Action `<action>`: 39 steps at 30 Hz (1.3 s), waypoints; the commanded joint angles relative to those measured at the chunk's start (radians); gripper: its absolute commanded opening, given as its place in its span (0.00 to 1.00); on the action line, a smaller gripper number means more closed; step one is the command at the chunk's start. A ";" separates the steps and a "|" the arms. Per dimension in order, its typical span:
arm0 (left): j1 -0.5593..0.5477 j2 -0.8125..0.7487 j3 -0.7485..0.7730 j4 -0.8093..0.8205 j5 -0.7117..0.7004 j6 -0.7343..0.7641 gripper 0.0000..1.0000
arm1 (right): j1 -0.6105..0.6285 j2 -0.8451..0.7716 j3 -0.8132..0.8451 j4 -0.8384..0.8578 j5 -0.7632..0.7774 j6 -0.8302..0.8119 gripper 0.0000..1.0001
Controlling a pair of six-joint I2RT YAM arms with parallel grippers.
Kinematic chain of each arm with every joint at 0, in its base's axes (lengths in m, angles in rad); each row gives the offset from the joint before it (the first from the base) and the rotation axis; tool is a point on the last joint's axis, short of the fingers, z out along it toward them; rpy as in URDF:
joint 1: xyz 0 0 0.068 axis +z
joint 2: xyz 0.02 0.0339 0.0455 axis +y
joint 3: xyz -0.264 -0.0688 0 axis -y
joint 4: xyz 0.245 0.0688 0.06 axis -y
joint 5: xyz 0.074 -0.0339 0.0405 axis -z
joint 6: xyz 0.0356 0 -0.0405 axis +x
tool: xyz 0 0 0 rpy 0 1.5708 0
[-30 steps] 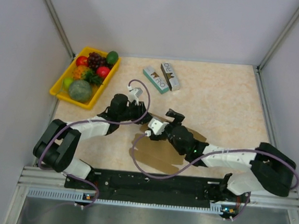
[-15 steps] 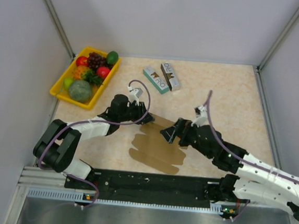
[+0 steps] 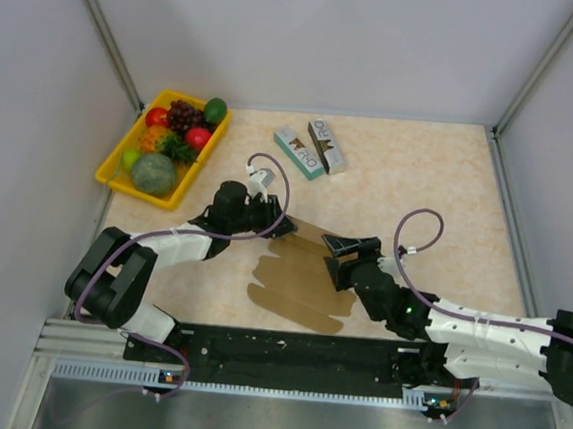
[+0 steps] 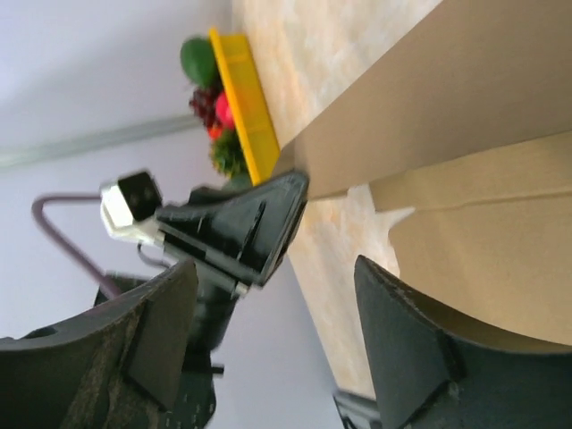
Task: Fold the paper box
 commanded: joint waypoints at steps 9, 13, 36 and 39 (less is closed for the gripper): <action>-0.018 -0.021 -0.006 -0.025 -0.034 0.047 0.34 | 0.010 0.202 0.068 -0.083 0.218 0.377 0.54; -0.020 -0.032 -0.015 -0.019 -0.032 0.047 0.34 | 0.010 0.257 0.081 -0.075 0.224 0.419 0.50; -0.029 -0.054 -0.036 -0.026 -0.040 0.051 0.34 | -0.070 0.368 0.003 0.245 0.184 0.370 0.24; -0.030 -0.054 -0.036 -0.026 -0.043 0.051 0.34 | -0.070 0.365 0.003 0.245 0.180 0.365 0.22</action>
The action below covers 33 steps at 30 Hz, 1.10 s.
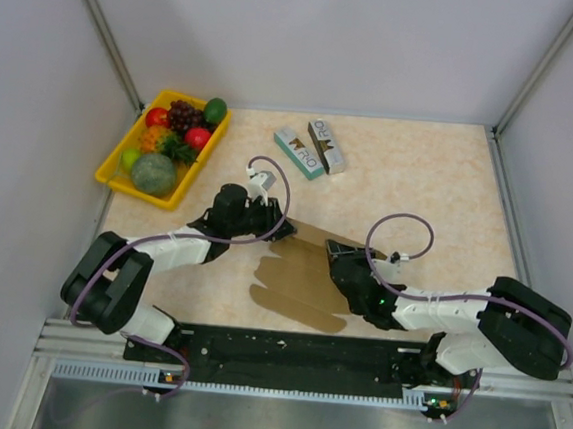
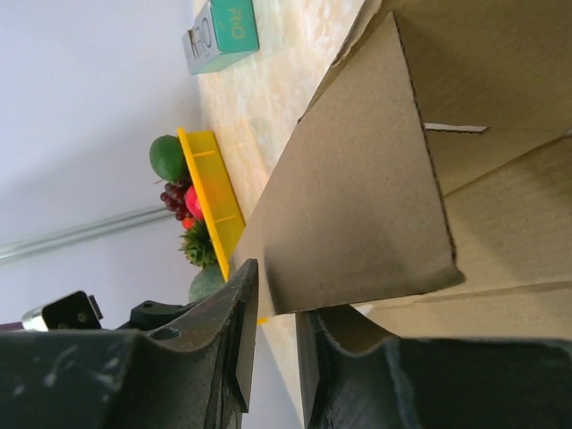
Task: Fold the paper box
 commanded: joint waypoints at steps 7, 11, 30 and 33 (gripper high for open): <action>-0.009 -0.068 -0.064 0.023 -0.027 -0.015 0.45 | -0.026 0.012 -0.055 0.146 0.010 0.178 0.00; -0.008 -0.186 -0.098 -0.009 -0.035 -0.024 0.66 | -0.048 0.032 -0.115 0.361 -0.007 0.072 0.00; 0.211 -0.418 -0.119 -0.307 -0.286 -0.133 0.65 | -0.172 0.297 -0.339 1.261 -0.259 -0.510 0.00; 0.222 -0.282 -0.055 -0.302 -0.377 -0.119 0.57 | -0.172 0.302 -0.336 1.274 -0.263 -0.533 0.00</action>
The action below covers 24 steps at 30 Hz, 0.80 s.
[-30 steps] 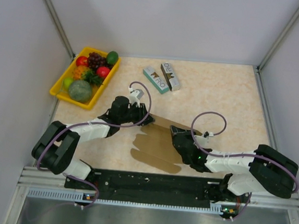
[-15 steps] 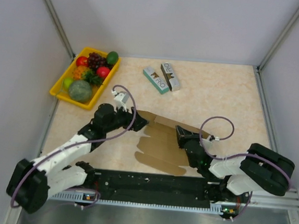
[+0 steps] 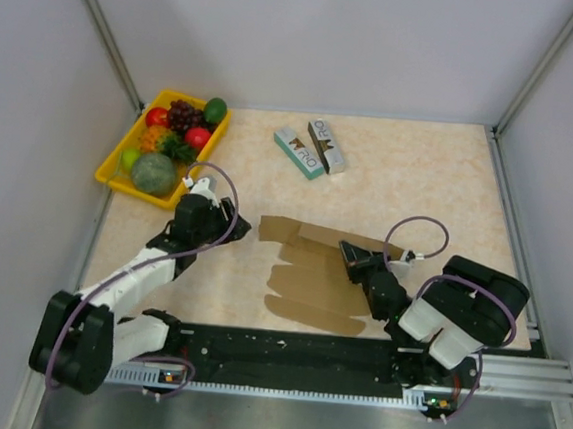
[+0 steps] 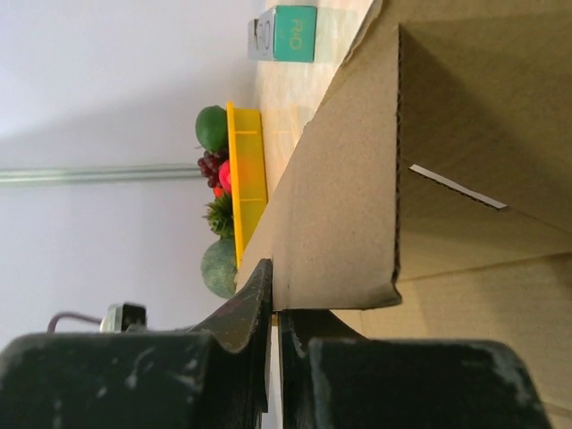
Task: Fold the paper box
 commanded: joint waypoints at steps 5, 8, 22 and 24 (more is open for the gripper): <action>0.037 0.336 0.211 0.068 0.027 0.032 0.56 | -0.006 0.022 0.001 0.252 -0.088 -0.126 0.00; 0.040 0.456 0.282 0.104 0.115 0.057 0.54 | -0.006 0.039 -0.002 0.252 -0.096 -0.120 0.00; 0.031 0.412 0.115 0.293 0.393 0.053 0.37 | -0.006 0.040 0.013 0.270 -0.101 -0.138 0.00; 0.028 0.386 0.083 0.295 0.407 0.037 0.36 | -0.006 0.042 0.025 0.267 -0.099 -0.132 0.00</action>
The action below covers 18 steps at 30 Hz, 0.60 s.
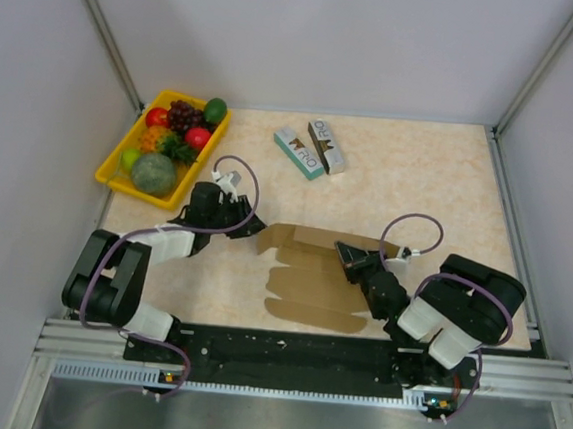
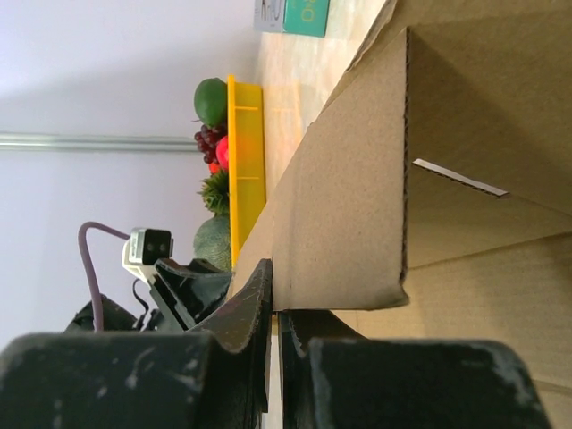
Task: Fold the paper box
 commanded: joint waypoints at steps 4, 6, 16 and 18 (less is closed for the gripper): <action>-0.023 -0.126 -0.104 0.127 0.120 -0.047 0.36 | -0.004 0.015 0.044 0.189 -0.041 -0.028 0.00; -0.039 -0.146 -0.114 0.132 0.119 -0.055 0.36 | -0.002 0.015 0.054 0.176 -0.046 -0.024 0.00; -0.139 -0.167 -0.163 0.193 0.065 -0.085 0.36 | -0.002 -0.060 0.070 0.010 -0.052 0.008 0.00; -0.137 -0.213 -0.157 0.128 0.030 -0.064 0.46 | -0.004 -0.100 0.067 -0.045 -0.051 0.018 0.00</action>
